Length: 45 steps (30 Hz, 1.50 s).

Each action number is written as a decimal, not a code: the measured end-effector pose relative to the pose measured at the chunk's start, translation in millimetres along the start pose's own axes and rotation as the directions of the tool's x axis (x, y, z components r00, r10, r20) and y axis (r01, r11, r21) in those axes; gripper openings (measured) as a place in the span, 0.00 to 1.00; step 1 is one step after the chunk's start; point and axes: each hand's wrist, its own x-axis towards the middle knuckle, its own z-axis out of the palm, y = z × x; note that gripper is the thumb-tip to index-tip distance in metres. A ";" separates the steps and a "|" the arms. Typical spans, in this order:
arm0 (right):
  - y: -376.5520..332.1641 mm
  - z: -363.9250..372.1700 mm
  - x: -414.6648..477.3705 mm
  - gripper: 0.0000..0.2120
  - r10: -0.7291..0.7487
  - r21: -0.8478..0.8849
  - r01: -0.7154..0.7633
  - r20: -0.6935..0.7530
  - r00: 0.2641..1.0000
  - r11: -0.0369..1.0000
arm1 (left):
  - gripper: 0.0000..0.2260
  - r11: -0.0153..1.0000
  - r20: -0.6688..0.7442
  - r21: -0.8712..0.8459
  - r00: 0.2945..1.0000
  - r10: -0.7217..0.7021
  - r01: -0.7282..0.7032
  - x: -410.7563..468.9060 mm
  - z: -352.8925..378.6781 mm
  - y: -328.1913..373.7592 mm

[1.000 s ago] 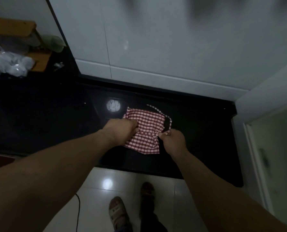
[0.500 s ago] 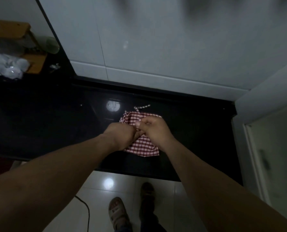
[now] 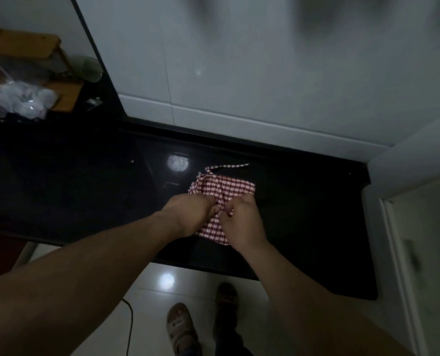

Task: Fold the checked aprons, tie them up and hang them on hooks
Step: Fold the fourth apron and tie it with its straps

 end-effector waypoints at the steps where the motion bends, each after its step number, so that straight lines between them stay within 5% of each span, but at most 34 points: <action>1: -2.3 0.4 1.4 0.06 0.009 0.016 -0.009 0.002 1.000 1.000 | 0.13 1.000 -0.006 -0.011 1.000 0.007 -0.007 -0.8 0.3 -0.6; 8: -12.8 -5.2 23.2 0.14 0.100 0.119 -0.124 0.193 0.976 0.985 | 0.09 0.987 -0.004 -0.157 0.999 0.041 -0.041 -5.8 -0.2 -10.5; 14: 11.4 -12.7 9.4 0.10 -0.080 0.245 0.047 0.128 0.989 0.968 | 0.13 0.944 -0.106 -0.328 0.994 -0.016 -0.020 0.7 -3.6 -21.0; 19: 24.7 -4.7 5.2 0.10 -0.093 0.317 0.069 0.063 0.994 0.946 | 0.11 0.953 -0.123 -0.304 0.992 -0.040 0.000 1.0 4.8 -24.0; 23: -1.1 -7.3 14.5 0.07 -0.256 0.295 0.215 0.109 0.960 0.931 | 0.11 0.949 -0.095 -0.307 0.991 -0.099 0.066 0.4 2.3 -15.3; 28: -14.2 -0.3 28.6 0.07 -0.021 0.598 -0.108 0.205 0.979 0.794 | 0.10 0.902 -0.101 -0.423 0.984 -0.145 0.090 -4.5 -4.2 -12.5; 32: -15.4 3.4 40.6 0.04 0.026 0.557 -0.195 0.297 0.954 0.807 | 0.08 0.723 -0.076 -0.674 0.960 -0.271 0.150 -11.8 -11.5 -10.2; 36: -20.1 3.7 47.0 0.04 0.000 0.449 -0.156 0.328 0.945 0.880 | 0.11 0.643 -0.213 -0.762 0.908 -0.361 0.076 -9.7 -28.6 -3.3; 41: -14.8 1.8 48.0 0.11 -0.079 0.517 -0.150 0.395 0.915 0.843 | 0.09 0.784 -0.248 -0.620 0.944 -0.220 0.020 11.6 -48.0 9.8; 45: -14.5 1.5 49.7 0.14 -0.024 0.562 -0.232 0.411 0.912 0.794 | 0.07 0.866 -0.389 -0.497 0.904 -0.178 -0.043 17.4 -39.1 13.5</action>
